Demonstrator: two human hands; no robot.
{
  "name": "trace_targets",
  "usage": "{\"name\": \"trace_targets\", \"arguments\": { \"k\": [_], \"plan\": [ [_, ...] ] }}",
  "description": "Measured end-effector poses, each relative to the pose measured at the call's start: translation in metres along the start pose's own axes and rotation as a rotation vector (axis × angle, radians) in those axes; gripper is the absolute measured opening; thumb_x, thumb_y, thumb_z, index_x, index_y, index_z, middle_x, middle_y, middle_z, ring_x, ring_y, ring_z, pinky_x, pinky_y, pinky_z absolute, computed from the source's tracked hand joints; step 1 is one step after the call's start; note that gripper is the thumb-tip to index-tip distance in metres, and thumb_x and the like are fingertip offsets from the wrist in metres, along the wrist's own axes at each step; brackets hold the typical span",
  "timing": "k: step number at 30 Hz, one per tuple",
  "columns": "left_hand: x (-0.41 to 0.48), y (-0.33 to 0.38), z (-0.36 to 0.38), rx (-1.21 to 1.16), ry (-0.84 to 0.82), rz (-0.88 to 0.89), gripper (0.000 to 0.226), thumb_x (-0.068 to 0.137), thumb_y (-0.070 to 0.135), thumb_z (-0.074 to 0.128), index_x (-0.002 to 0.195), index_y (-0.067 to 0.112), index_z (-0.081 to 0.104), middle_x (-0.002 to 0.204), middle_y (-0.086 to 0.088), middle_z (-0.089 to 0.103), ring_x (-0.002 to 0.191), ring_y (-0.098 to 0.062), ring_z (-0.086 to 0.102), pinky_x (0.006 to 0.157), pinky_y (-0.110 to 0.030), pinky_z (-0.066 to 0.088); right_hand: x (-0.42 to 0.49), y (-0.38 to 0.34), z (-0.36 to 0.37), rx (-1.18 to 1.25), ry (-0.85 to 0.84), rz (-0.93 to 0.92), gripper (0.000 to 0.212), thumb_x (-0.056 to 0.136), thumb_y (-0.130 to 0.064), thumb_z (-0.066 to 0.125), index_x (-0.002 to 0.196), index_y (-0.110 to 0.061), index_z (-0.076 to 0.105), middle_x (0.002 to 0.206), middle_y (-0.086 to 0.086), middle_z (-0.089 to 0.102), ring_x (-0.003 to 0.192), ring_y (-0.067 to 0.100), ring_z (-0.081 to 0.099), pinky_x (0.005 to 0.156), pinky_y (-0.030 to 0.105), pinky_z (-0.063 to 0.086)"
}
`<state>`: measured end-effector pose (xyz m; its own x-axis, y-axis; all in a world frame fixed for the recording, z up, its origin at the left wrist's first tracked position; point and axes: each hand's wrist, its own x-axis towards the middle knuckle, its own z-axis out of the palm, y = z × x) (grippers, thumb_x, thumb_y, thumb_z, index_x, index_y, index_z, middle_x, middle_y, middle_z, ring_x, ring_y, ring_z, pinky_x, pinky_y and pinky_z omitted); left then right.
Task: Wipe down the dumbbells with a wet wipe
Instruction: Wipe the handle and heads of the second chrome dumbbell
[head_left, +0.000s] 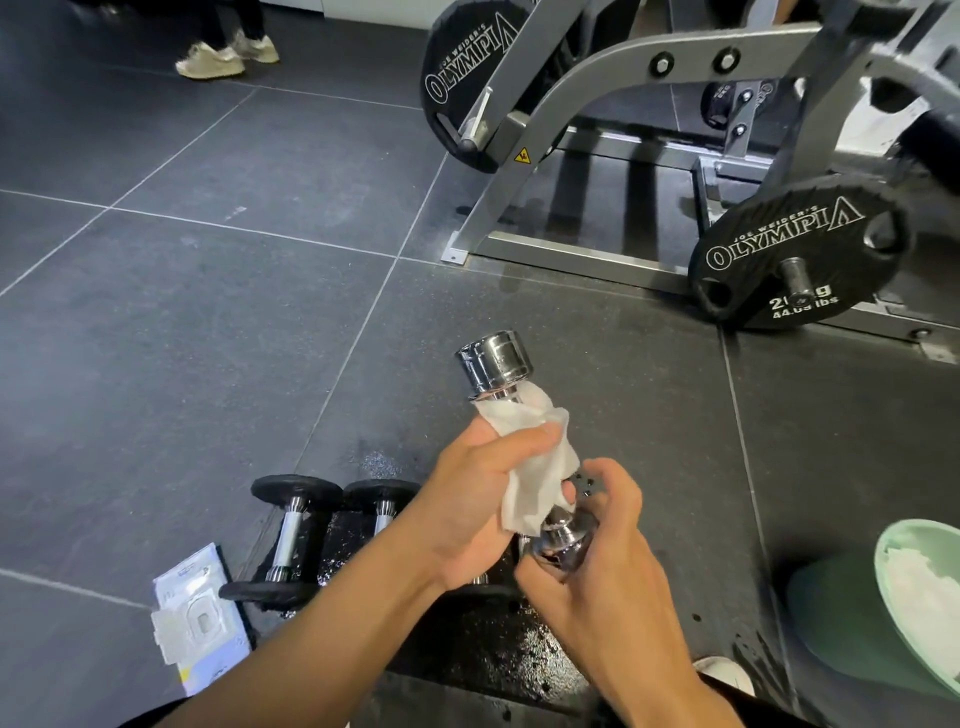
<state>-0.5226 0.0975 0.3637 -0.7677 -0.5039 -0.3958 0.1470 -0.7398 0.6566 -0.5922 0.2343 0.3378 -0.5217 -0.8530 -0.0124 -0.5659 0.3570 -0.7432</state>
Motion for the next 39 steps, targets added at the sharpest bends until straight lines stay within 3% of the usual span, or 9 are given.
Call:
{"name": "trace_targets", "arguments": {
  "k": [4,8,18,22,25,30,33,36,39],
  "plan": [
    [-0.004,0.009,0.001,-0.035,0.023,-0.021,0.032,0.080,0.013,0.073,0.112,0.013,0.066,0.078,-0.008,0.067,0.065,-0.021,0.066,0.058,-0.033,0.056,0.009,-0.010,-0.017,0.741,-0.311,0.288,0.085,0.069,-0.002,0.081,0.128,-0.043,0.036,0.102,0.007,0.066,0.072,0.013,0.062,0.066,0.031,0.052],
    [-0.007,0.008,-0.003,-0.223,-0.120,-0.181,0.020,0.086,0.014,0.070,0.098,0.015,0.053,0.079,-0.006,0.053,0.061,-0.020,0.062,0.062,-0.032,0.048,0.006,-0.009,-0.020,1.555,-0.587,0.439,0.060,0.064,-0.002,0.085,0.117,-0.023,0.068,0.083,0.026,0.057,0.067,0.029,0.055,0.062,0.039,0.023],
    [-0.006,-0.013,0.010,0.139,0.033,-0.036,0.041,0.104,0.004,0.059,0.141,0.019,0.049,0.094,-0.004,0.070,0.079,-0.016,0.072,0.071,-0.029,0.060,-0.001,-0.002,0.004,-0.010,-0.009,0.117,0.094,0.076,-0.041,0.081,0.141,-0.042,0.014,0.089,-0.025,0.064,0.076,0.011,0.068,0.067,0.037,0.055],
    [-0.007,-0.015,0.012,0.149,0.041,0.005,0.038,0.105,0.005,0.058,0.136,0.025,0.051,0.108,-0.005,0.073,0.095,-0.016,0.075,0.079,-0.029,0.061,0.000,0.003,-0.004,0.073,-0.018,0.116,0.090,0.077,-0.037,0.081,0.136,-0.049,0.014,0.094,-0.016,0.068,0.079,0.011,0.069,0.067,0.032,0.055],
    [-0.009,-0.006,0.008,0.049,0.018,0.017,0.042,0.100,0.002,0.060,0.136,0.024,0.057,0.105,-0.009,0.072,0.094,-0.023,0.074,0.078,-0.036,0.062,0.009,-0.001,-0.018,0.561,-0.287,0.262,0.082,0.071,-0.014,0.081,0.131,-0.047,0.035,0.100,-0.015,0.071,0.085,0.010,0.070,0.080,0.037,0.060],
    [-0.014,0.006,0.012,-0.158,-0.041,-0.101,0.023,0.087,0.011,0.063,0.109,0.014,0.063,0.073,-0.009,0.065,0.058,-0.026,0.067,0.052,-0.034,0.058,0.010,-0.001,-0.019,1.497,-0.707,0.384,0.072,0.084,-0.008,0.069,0.146,0.001,0.034,0.088,0.022,0.060,0.068,0.024,0.057,0.058,0.034,0.027],
    [-0.009,0.005,0.010,-0.110,-0.017,-0.084,0.023,0.091,0.007,0.062,0.113,0.014,0.063,0.076,-0.008,0.066,0.063,-0.024,0.068,0.055,-0.035,0.059,0.015,-0.005,-0.023,1.311,-0.656,0.408,0.076,0.074,-0.006,0.072,0.142,-0.003,0.038,0.082,0.019,0.060,0.064,0.021,0.058,0.056,0.031,0.034],
    [-0.002,0.004,0.007,0.016,0.058,-0.003,0.037,0.099,0.002,0.061,0.133,0.018,0.062,0.094,-0.007,0.072,0.083,-0.020,0.073,0.068,-0.036,0.063,0.015,-0.007,-0.023,0.629,-0.384,0.327,0.082,0.071,-0.011,0.076,0.135,-0.044,0.036,0.083,-0.007,0.070,0.072,0.012,0.062,0.066,0.033,0.049],
    [-0.001,0.000,0.007,0.103,0.100,0.067,0.033,0.102,0.006,0.062,0.132,0.017,0.061,0.094,-0.004,0.074,0.086,-0.015,0.074,0.078,-0.034,0.062,0.006,-0.012,-0.012,0.148,-0.197,0.178,0.087,0.074,-0.026,0.075,0.132,-0.055,0.017,0.087,-0.014,0.072,0.068,0.007,0.068,0.061,0.024,0.052]
  ]
}}
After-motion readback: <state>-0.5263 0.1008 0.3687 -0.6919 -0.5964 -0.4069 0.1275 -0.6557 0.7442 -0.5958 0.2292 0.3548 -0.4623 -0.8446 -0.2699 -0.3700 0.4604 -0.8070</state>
